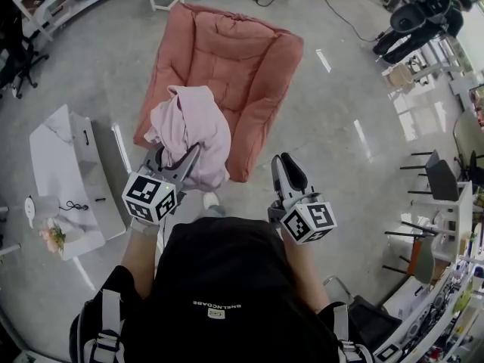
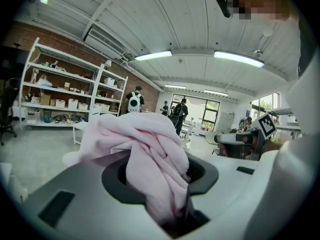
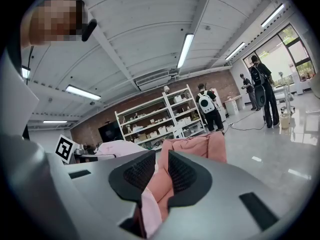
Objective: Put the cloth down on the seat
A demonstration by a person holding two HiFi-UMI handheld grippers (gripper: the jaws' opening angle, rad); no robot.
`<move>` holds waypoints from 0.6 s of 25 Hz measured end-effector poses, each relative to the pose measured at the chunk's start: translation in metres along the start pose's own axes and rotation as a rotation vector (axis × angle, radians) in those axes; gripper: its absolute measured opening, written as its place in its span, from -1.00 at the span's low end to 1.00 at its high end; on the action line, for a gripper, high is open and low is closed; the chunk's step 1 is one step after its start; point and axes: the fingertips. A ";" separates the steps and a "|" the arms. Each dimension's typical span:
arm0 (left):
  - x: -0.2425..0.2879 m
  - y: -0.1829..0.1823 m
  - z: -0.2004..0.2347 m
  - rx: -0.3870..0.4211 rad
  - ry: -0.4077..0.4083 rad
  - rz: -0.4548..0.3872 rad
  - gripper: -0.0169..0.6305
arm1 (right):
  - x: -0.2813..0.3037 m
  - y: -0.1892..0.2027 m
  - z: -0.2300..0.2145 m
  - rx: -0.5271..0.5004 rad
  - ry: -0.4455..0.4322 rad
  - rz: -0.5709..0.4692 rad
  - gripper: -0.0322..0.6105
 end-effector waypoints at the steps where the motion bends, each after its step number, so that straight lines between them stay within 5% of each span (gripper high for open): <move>1: -0.001 -0.001 0.006 0.001 -0.004 0.002 -0.41 | 0.006 0.000 0.004 0.000 -0.005 0.000 -0.60; 15: -0.011 -0.003 0.044 0.000 -0.059 0.003 -0.41 | 0.042 0.006 0.031 -0.001 -0.055 0.021 -0.60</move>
Point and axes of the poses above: the fingertips, and each gripper's own axes: x forward along the fingers, z to its left, y out of its underside, and after that the axes turned 7 degrees about -x, right-handed
